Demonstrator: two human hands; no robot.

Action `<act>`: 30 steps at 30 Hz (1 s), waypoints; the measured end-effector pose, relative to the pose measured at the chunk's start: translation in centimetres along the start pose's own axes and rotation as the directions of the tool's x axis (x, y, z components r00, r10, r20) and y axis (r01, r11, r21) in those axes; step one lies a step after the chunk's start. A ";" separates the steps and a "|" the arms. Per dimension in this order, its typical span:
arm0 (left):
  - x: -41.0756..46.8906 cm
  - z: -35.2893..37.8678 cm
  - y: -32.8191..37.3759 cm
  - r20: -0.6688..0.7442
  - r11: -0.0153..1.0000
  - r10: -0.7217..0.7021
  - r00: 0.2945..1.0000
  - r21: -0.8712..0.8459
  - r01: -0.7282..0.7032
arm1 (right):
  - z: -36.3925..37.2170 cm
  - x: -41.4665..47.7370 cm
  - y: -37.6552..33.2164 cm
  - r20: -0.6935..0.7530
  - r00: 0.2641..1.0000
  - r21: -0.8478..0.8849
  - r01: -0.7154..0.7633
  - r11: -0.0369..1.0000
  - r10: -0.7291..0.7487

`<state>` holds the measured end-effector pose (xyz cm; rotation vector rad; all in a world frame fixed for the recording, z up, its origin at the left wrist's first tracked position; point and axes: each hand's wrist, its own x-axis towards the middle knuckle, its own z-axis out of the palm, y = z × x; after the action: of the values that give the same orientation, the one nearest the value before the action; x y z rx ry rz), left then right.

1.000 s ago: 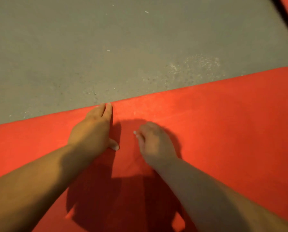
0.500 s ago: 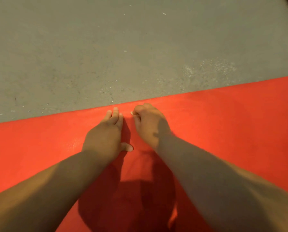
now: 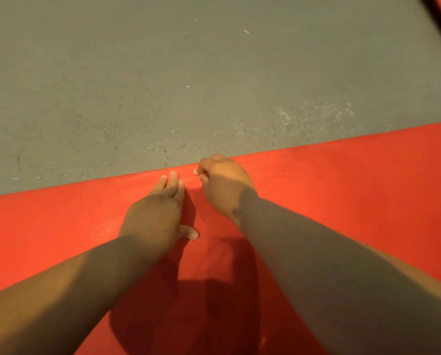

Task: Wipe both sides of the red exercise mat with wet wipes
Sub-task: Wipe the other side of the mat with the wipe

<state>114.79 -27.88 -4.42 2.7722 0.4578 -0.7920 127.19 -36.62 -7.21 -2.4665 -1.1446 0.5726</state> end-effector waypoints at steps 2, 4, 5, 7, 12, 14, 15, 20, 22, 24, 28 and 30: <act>0.0 0.0 0.0 0.001 1.000 0.000 1.000 -0.004 0.000 | -1.4 -1.0 3.0 -0.032 0.998 -0.079 -0.063 0.995 0.061; -0.1 -0.1 0.1 -0.001 1.000 -0.008 1.000 -0.005 0.008 | -3.6 -2.4 7.6 -0.228 0.928 -0.050 -0.315 0.948 0.296; -0.1 -0.2 0.3 -0.006 1.000 -0.012 1.000 0.000 0.012 | -4.9 -3.2 9.6 -0.329 0.832 0.006 -0.472 0.882 0.447; -0.1 -0.2 0.5 -0.005 1.000 -0.022 1.000 0.007 0.022 | -5.6 -4.1 11.1 -0.384 0.719 0.061 -0.606 0.793 0.579; -0.2 -0.4 1.2 0.018 1.000 0.000 1.000 -0.025 0.000 | -1.1 -8.6 5.2 0.027 0.978 -0.072 0.207 0.976 -0.205; 0.0 -0.7 1.9 0.005 0.996 0.093 0.996 0.010 -0.093 | -2.2 -8.8 7.0 0.150 0.955 -0.092 0.272 0.958 -0.257; 0.3 -0.9 2.5 0.004 0.989 0.147 0.989 0.015 -0.147 | -3.3 -8.0 8.6 0.090 0.983 -0.109 0.169 0.980 -0.160; 3.1 -1.3 7.4 0.067 0.968 0.238 0.969 0.063 -0.242 | -9.5 -4.7 17.6 -0.351 0.730 0.200 -0.553 0.809 0.586; 4.3 -1.3 9.9 0.099 0.976 0.168 0.981 0.122 -0.180 | -8.8 -4.3 17.2 -0.341 0.754 0.222 -0.516 0.827 0.562; 4.9 -1.6 12.0 0.156 0.984 0.099 0.983 0.129 -0.120 | -6.7 -4.7 14.1 -0.264 0.909 0.162 -0.287 0.944 0.321; 5.2 -1.8 12.9 0.189 0.991 0.052 0.980 0.114 -0.075 | -6.3 -3.8 14.2 -0.212 0.976 0.052 -0.045 0.998 0.055; 5.2 -1.6 12.6 0.193 0.991 0.060 0.979 0.110 -0.082 | -9.2 -2.5 18.6 -0.324 0.888 0.092 -0.314 0.945 0.327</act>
<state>124.23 -37.90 -4.38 2.7642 0.2833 -1.0855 142.06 -51.23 -7.76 -2.6072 -0.5932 0.2362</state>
